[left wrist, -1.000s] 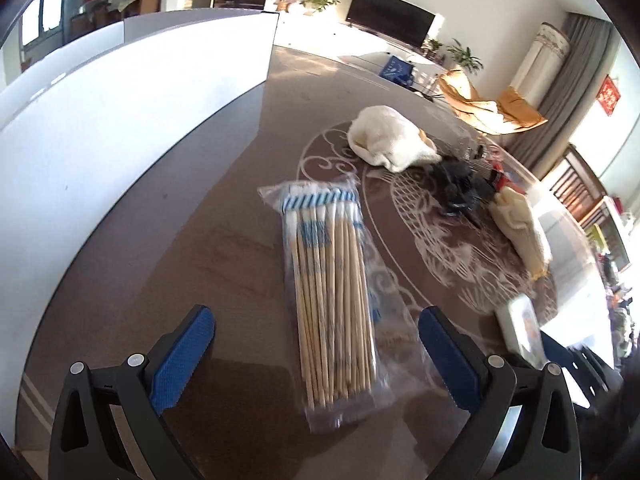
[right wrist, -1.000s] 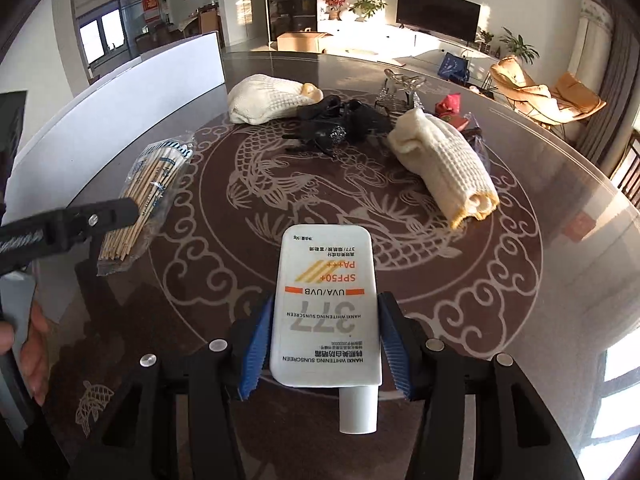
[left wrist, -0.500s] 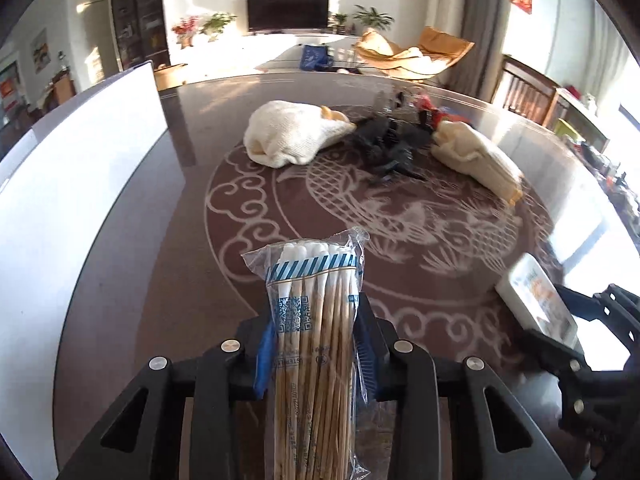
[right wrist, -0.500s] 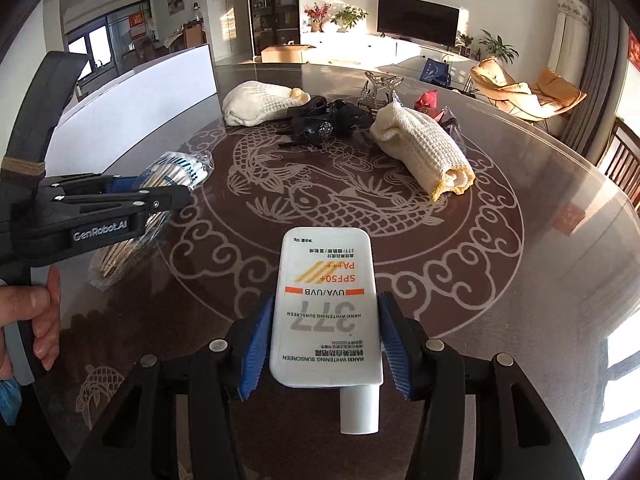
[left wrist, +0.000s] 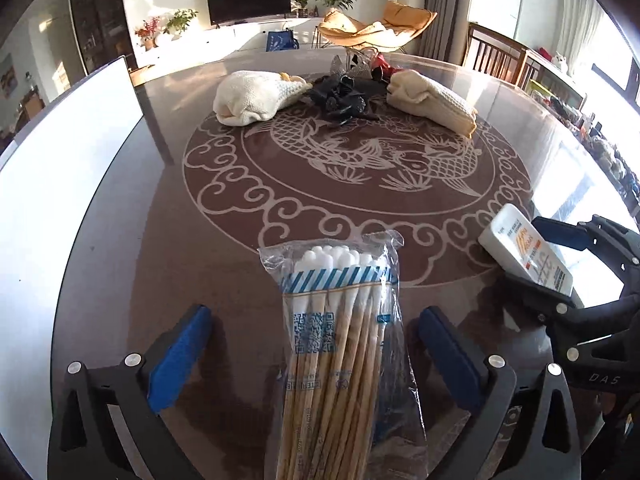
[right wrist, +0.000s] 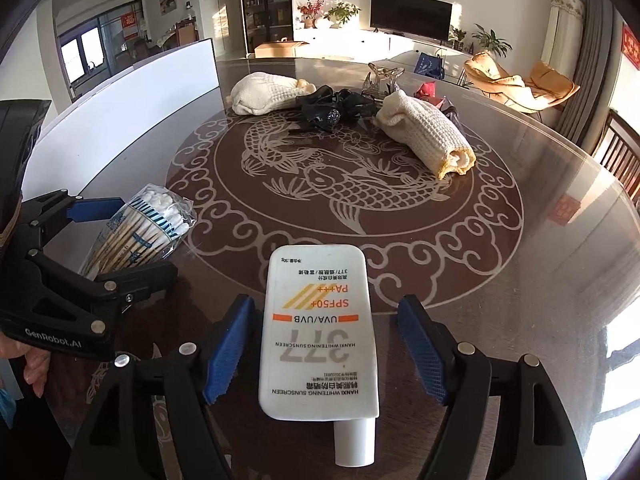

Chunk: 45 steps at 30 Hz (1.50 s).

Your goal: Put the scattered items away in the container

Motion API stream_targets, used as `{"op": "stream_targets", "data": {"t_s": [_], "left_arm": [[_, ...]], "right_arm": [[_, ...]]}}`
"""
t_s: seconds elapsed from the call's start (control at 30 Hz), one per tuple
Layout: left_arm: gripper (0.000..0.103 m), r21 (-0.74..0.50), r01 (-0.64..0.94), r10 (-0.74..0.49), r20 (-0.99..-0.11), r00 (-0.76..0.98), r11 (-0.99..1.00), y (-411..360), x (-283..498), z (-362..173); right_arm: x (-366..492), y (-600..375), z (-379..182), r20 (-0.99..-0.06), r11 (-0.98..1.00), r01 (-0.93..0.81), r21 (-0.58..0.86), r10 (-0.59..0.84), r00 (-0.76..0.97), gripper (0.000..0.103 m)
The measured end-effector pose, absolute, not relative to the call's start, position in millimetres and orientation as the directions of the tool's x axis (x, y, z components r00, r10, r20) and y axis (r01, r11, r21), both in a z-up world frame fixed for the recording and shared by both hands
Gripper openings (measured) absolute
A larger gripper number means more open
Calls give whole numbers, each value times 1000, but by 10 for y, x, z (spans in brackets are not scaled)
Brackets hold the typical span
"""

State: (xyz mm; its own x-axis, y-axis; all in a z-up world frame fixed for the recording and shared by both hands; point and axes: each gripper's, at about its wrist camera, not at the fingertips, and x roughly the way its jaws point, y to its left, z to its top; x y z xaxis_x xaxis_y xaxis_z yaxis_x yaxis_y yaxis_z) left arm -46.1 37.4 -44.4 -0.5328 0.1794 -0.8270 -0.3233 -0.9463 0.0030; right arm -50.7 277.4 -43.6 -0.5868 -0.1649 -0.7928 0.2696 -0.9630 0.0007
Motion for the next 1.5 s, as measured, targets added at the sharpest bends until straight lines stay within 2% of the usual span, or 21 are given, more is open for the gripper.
{"op": "stream_targets", "data": {"t_s": [1.5], "left_arm": [[103, 7, -313, 172, -824, -540, -950, 376, -425, -458]], "right_arm": [[-511, 2762, -447, -794, -961, 277, 2, -170, -583, 79]]}}
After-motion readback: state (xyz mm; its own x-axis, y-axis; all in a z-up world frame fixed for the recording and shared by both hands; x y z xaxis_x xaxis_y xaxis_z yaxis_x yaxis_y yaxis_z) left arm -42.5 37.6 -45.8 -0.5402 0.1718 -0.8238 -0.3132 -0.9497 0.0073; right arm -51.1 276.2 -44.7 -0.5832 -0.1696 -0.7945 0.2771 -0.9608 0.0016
